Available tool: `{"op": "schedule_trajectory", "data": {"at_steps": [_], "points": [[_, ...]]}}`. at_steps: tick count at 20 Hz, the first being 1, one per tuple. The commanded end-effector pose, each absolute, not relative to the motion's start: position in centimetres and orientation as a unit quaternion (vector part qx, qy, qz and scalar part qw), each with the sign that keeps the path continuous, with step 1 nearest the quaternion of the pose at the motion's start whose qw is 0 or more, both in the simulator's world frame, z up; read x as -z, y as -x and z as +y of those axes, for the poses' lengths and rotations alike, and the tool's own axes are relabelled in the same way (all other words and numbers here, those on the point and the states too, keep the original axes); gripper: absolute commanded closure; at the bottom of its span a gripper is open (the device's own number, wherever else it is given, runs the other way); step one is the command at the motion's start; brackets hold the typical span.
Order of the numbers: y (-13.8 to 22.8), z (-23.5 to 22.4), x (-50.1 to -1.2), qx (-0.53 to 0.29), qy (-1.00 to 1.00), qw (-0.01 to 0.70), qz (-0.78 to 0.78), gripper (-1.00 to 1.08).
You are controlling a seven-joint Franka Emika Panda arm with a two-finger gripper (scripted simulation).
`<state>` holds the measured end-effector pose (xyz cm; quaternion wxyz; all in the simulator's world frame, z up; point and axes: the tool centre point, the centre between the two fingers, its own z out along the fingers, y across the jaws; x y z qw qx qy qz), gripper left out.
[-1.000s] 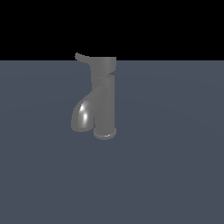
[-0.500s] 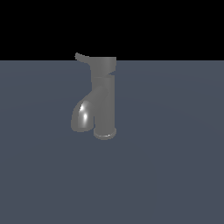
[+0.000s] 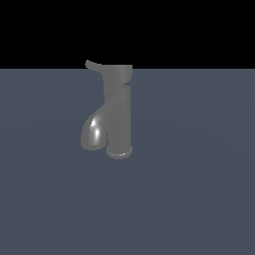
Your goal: Turn on the faucet by rotating a designated handle.
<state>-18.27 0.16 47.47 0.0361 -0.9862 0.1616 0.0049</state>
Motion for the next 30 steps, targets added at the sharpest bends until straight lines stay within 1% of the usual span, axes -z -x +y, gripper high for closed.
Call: {"op": "schedule_trajectory", "data": {"at_steps": [1, 15, 30], "points": [[17.2, 0.4, -47.1, -0.007, 0.981, 0.038, 0.190, 1.08], [11.1, 1.9, -44.3, -0.019, 0.936, 0.042, 0.348, 1.08], [5.0, 4.0, -40.2, -0.026, 0.860, 0.033, 0.509, 1.08]]}}
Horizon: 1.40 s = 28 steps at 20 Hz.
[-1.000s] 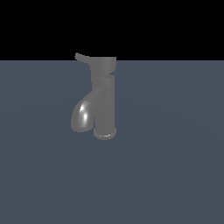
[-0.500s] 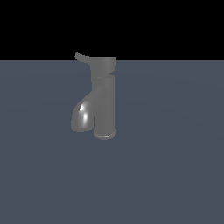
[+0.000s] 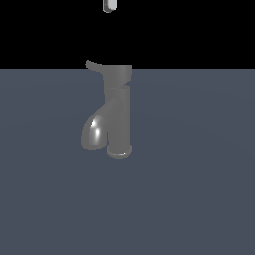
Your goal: Turn on the faucet by rotating a designated handle.
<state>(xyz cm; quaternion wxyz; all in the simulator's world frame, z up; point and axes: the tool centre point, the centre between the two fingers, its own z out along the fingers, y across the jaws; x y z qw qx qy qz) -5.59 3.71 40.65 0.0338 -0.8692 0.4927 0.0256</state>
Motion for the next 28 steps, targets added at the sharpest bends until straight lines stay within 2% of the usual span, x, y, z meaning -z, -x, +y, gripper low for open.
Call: {"op": "schedule_trajectory", "data": {"at_steps": [1, 19, 28], "points": [[4.6, 4.1, -39.9, -0.026, 0.854, 0.032, 0.519, 1.08], [-1.8, 7.2, -33.4, -0.015, 0.726, 0.010, 0.687, 1.08], [-3.8, 8.4, -30.8, -0.005, 0.672, 0.003, 0.740, 1.08]]}}
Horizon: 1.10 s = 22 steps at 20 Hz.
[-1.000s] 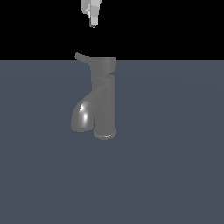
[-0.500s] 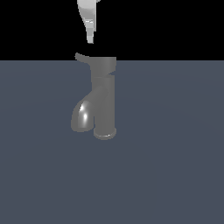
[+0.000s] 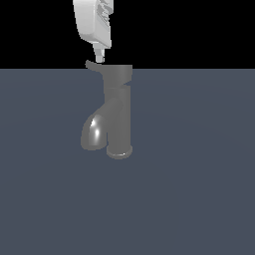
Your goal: Turn on the faucet by rotating a designated handle.
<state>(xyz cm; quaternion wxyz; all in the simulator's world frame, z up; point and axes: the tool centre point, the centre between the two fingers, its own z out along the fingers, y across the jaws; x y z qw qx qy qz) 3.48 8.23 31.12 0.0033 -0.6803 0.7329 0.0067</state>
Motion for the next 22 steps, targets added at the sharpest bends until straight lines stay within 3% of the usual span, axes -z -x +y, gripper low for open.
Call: {"op": "schedule_trajectory", "data": {"at_steps": [1, 14, 22], "points": [[-3.9, 8.5, -30.6, -0.004, 0.668, 0.002, 0.744, 1.08], [-4.5, 8.9, -29.7, 0.000, 0.651, 0.000, 0.759, 1.08], [-2.2, 9.9, -29.7, 0.000, 0.651, 0.000, 0.759, 1.08]]}}
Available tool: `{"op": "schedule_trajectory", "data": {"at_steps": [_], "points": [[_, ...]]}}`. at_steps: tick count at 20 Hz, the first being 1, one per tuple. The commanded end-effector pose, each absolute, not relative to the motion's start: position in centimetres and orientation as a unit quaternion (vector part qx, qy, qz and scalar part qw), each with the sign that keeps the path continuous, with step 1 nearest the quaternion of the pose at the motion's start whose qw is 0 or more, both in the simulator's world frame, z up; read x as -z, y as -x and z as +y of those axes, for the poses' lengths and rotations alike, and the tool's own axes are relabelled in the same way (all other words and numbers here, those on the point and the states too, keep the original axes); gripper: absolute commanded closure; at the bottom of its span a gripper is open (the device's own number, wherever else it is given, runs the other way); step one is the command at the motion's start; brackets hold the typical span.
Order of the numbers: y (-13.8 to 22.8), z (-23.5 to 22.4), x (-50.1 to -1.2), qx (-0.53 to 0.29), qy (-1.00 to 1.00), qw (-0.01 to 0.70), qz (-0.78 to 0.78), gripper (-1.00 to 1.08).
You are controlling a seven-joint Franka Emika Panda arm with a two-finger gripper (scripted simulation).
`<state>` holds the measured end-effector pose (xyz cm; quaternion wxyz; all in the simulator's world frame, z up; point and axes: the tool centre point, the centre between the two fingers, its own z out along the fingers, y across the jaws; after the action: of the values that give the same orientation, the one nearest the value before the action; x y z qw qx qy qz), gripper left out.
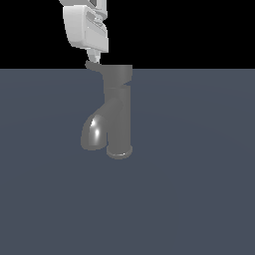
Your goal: Turn on the faucet by rotating a designated handle.
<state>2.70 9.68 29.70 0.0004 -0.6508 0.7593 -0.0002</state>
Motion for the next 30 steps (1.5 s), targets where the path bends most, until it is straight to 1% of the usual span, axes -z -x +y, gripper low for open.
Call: {"op": "schedule_trajectory", "data": {"at_steps": [1, 13, 14, 30], "points": [[-1.9, 10.1, -29.7, 0.000, 0.651, 0.000, 0.759, 1.08], [1.4, 11.5, -29.7, 0.000, 0.651, 0.000, 0.759, 1.08], [0.8, 11.2, -29.7, 0.003, 0.649, 0.003, 0.761, 1.08], [5.7, 9.8, -29.7, 0.001, 0.650, 0.001, 0.760, 1.08]]}}
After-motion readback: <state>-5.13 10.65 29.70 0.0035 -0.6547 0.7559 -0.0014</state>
